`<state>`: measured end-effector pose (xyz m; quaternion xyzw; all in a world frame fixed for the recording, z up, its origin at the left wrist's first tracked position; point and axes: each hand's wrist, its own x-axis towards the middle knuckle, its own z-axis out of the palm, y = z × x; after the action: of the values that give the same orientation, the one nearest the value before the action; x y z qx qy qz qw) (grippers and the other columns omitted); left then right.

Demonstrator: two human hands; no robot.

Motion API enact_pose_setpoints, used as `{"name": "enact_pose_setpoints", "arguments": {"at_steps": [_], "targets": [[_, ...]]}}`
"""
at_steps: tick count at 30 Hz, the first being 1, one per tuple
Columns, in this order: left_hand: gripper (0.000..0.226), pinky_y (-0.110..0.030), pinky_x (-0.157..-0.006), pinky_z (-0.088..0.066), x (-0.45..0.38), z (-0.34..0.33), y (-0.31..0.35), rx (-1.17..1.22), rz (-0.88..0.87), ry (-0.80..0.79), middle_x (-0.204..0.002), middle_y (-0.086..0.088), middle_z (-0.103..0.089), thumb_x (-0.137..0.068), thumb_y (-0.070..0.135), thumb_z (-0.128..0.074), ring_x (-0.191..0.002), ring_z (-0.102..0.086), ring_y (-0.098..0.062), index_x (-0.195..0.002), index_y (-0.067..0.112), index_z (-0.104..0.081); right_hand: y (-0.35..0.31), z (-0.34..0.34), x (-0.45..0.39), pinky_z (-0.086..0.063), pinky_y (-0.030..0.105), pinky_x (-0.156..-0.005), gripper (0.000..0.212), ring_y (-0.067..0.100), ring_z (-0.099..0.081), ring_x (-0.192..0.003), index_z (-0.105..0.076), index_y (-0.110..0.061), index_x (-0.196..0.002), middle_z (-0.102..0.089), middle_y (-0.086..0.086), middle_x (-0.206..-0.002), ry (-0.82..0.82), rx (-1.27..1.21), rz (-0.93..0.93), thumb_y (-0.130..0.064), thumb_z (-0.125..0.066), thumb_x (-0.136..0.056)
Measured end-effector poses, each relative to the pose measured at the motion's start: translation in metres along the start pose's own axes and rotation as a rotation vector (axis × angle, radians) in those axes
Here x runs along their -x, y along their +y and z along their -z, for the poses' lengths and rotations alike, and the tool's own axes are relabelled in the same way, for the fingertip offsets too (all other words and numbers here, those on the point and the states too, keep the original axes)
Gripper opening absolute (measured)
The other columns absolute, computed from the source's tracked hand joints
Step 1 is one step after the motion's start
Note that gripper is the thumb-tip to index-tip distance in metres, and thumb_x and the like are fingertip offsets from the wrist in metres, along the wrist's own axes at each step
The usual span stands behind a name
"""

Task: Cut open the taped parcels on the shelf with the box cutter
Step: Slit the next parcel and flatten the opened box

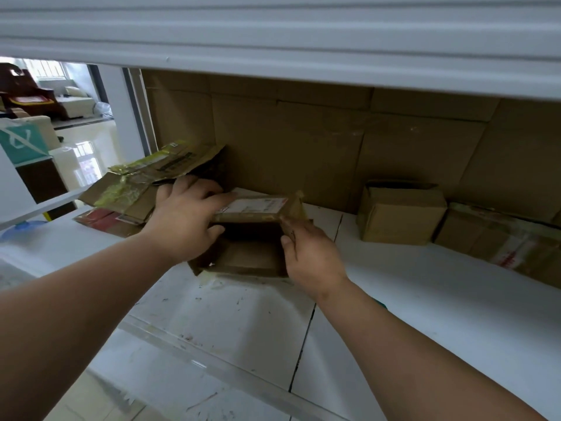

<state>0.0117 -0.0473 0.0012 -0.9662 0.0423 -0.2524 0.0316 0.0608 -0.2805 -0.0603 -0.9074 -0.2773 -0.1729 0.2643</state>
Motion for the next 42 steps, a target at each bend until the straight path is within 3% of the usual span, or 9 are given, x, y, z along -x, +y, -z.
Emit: {"name": "enact_pose_setpoints", "arguments": {"at_steps": [4, 8, 13, 21, 28, 32, 35, 37, 42], "targets": [[0.034, -0.047, -0.083, -0.042, 0.000, 0.005, 0.010, 0.035, -0.226, 0.049, -0.115, -0.004, -0.065, -0.081, 0.015, -0.074, -0.108, -0.049, -0.034, -0.113, 0.027, -0.072, -0.014, 0.002, 0.000, -0.044, 0.040, -0.096, 0.048, 0.024, -0.056, -0.113, -0.055, -0.025, -0.136, -0.061, 0.000, -0.129, -0.023, 0.001, 0.091, -0.044, -0.037, -0.095], [0.035, -0.039, -0.099, -0.041, 0.006, 0.001, -0.003, 0.267, -0.033, -0.073, -0.122, 0.001, -0.063, -0.088, 0.003, -0.064, -0.114, -0.050, -0.026, -0.112, 0.026, -0.074, -0.012, 0.004, 0.002, -0.046, 0.034, -0.089, 0.061, 0.016, -0.060, -0.098, -0.066, -0.032, -0.114, -0.067, -0.008, -0.108, -0.080, -0.187, -0.005, -0.069, -0.025, -0.086], [0.036, -0.021, -0.099, -0.036, 0.014, 0.004, -0.016, 0.518, 0.159, -0.188, -0.117, 0.012, -0.063, -0.091, 0.002, -0.062, -0.111, -0.056, -0.009, -0.109, 0.030, -0.073, 0.026, 0.002, -0.006, -0.044, 0.030, -0.076, 0.027, 0.018, -0.057, -0.091, -0.065, -0.020, -0.103, -0.061, 0.000, -0.101, 0.037, -0.387, -0.470, -0.037, -0.045, -0.097], [0.051, -0.015, -0.091, -0.041, 0.020, 0.018, -0.022, 0.962, 0.353, -0.450, -0.111, 0.022, -0.069, -0.090, -0.009, -0.054, -0.106, -0.056, 0.009, -0.088, 0.034, -0.080, 0.032, 0.000, -0.017, -0.049, 0.038, -0.079, 0.012, 0.015, -0.055, -0.081, -0.058, -0.024, -0.088, -0.058, -0.005, -0.087, 0.025, -0.733, -0.733, -0.020, -0.048, -0.094], [0.059, -0.034, -0.102, -0.037, 0.030, 0.001, -0.045, 0.013, 0.211, -0.464, -0.149, 0.003, -0.027, -0.099, 0.010, -0.045, -0.122, -0.035, -0.023, -0.130, 0.060, -0.048, 0.020, -0.004, -0.012, -0.048, 0.012, -0.051, 0.021, 0.015, -0.070, -0.079, -0.060, -0.018, -0.107, -0.072, 0.006, -0.094, -0.272, -0.881, -0.729, -0.007, -0.053, -0.091], [0.061, -0.028, -0.081, -0.049, 0.037, -0.001, -0.044, 0.579, 0.542, -0.570, -0.136, -0.015, -0.049, -0.097, -0.007, -0.037, -0.101, -0.058, -0.022, -0.135, 0.038, -0.053, 0.021, -0.011, -0.007, -0.053, 0.017, -0.057, 0.052, 0.020, -0.074, -0.082, -0.045, -0.029, -0.124, -0.064, 0.010, -0.110, -0.348, -0.860, -0.693, 0.000, -0.057, -0.082], [0.030, -0.039, -0.082, -0.051, 0.037, 0.002, -0.035, 0.935, 0.860, -0.521, -0.124, -0.006, -0.056, -0.100, 0.032, -0.050, -0.094, -0.060, -0.024, -0.130, 0.034, -0.057, 0.023, -0.015, -0.005, -0.056, 0.021, -0.059, 0.052, 0.022, -0.075, -0.078, -0.040, -0.021, -0.127, -0.059, 0.011, -0.114, -0.363, -0.990, -0.748, 0.007, -0.050, -0.083], [0.040, -0.042, -0.081, -0.052, 0.034, 0.002, -0.029, 0.993, 0.895, -0.571, -0.120, -0.003, -0.057, -0.093, 0.049, -0.058, -0.097, -0.058, -0.024, -0.130, 0.036, -0.053, 0.023, -0.016, -0.006, -0.058, 0.026, -0.061, 0.048, 0.025, -0.075, -0.074, -0.041, -0.013, -0.124, -0.057, 0.013, -0.111, -0.323, -1.128, -0.803, 0.012, -0.043, -0.083], [0.083, -0.040, -0.080, -0.056, 0.024, -0.009, -0.021, 0.931, 0.842, -0.511, -0.119, -0.003, -0.060, -0.084, 0.012, -0.074, -0.101, -0.063, -0.023, -0.152, 0.026, -0.029, 0.023, -0.015, -0.014, -0.054, 0.027, -0.060, 0.050, 0.024, -0.073, -0.079, -0.049, -0.013, -0.114, -0.059, 0.013, -0.110, -0.170, -1.111, -0.857, 0.019, -0.034, -0.079]]}}
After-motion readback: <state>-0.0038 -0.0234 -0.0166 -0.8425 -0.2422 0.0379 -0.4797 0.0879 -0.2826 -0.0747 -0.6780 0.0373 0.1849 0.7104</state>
